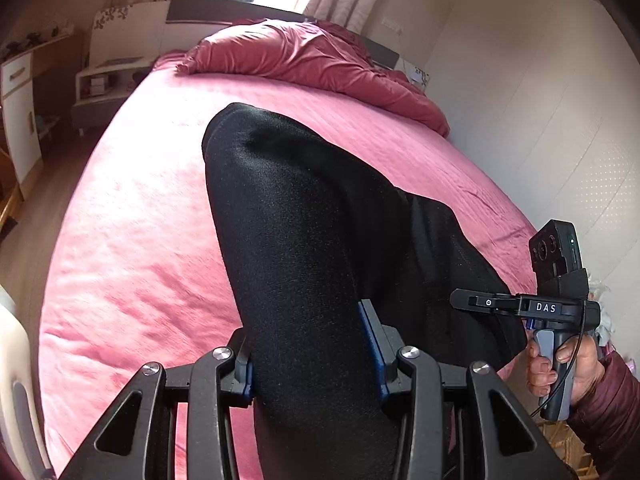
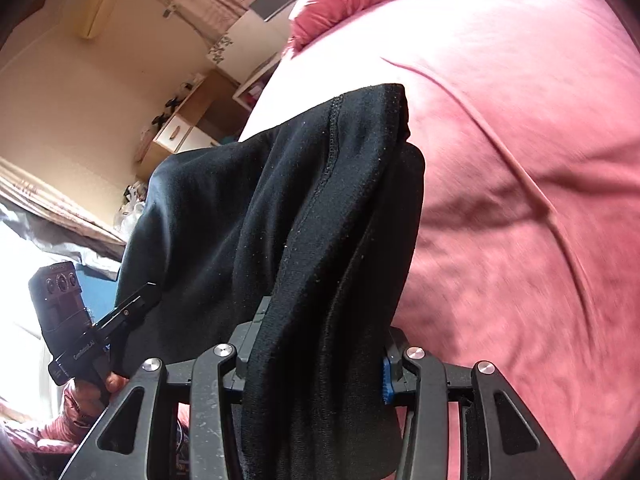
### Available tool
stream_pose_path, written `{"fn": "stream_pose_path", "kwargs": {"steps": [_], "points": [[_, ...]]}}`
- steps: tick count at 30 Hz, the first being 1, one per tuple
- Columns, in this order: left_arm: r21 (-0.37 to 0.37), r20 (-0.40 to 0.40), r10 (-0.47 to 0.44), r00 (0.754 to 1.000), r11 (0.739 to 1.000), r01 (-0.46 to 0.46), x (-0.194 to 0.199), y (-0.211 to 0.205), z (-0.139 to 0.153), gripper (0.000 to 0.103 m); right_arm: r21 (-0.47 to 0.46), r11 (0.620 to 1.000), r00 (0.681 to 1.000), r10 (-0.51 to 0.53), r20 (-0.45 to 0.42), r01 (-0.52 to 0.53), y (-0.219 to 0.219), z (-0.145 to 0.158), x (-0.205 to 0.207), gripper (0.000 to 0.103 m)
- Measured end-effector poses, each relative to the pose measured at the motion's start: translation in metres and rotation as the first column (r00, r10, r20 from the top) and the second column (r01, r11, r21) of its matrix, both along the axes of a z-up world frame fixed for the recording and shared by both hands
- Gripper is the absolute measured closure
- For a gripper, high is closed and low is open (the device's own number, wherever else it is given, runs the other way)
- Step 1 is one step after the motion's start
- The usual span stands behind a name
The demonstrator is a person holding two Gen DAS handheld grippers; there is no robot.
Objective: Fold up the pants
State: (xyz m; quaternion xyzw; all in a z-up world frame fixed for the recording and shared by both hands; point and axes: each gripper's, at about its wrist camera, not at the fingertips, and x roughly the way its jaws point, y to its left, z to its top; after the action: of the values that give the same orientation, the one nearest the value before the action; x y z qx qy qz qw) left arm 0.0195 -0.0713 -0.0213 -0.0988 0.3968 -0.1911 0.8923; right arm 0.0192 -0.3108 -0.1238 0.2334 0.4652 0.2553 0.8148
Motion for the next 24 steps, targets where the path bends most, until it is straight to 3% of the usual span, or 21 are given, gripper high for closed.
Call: {"fn": "stream_pose_path", "kwargs": {"steps": [10,16,20,22,24], "points": [[0.010,0.022,0.067,0.998,0.998,-0.067,0.046,0.039,0.009,0.061,-0.018,0.999,0.998,0.044,0.035,-0.044,0.035,0.016,0.073,0.060],[-0.019,-0.025,0.101,0.995,0.995,-0.102,0.084,0.062,0.002,0.060,-0.039,0.998,0.998,0.054,0.026,-0.053,0.046,0.017,0.116,0.060],[-0.075,-0.152,0.139,0.979,0.986,-0.151,0.113,0.083,-0.028,0.060,-0.054,0.997,0.998,0.046,-0.036,-0.048,0.056,-0.003,0.145,0.060],[-0.117,-0.300,0.158,0.941,0.973,-0.201,0.131,0.097,-0.068,0.059,-0.101,0.993,0.994,0.044,-0.096,-0.054,0.063,-0.030,0.156,0.056],[-0.136,-0.386,0.180,0.905,0.959,-0.249,0.136,0.109,-0.105,0.044,-0.095,0.994,0.990,0.033,-0.134,-0.046,0.064,-0.055,0.160,0.046]]}}
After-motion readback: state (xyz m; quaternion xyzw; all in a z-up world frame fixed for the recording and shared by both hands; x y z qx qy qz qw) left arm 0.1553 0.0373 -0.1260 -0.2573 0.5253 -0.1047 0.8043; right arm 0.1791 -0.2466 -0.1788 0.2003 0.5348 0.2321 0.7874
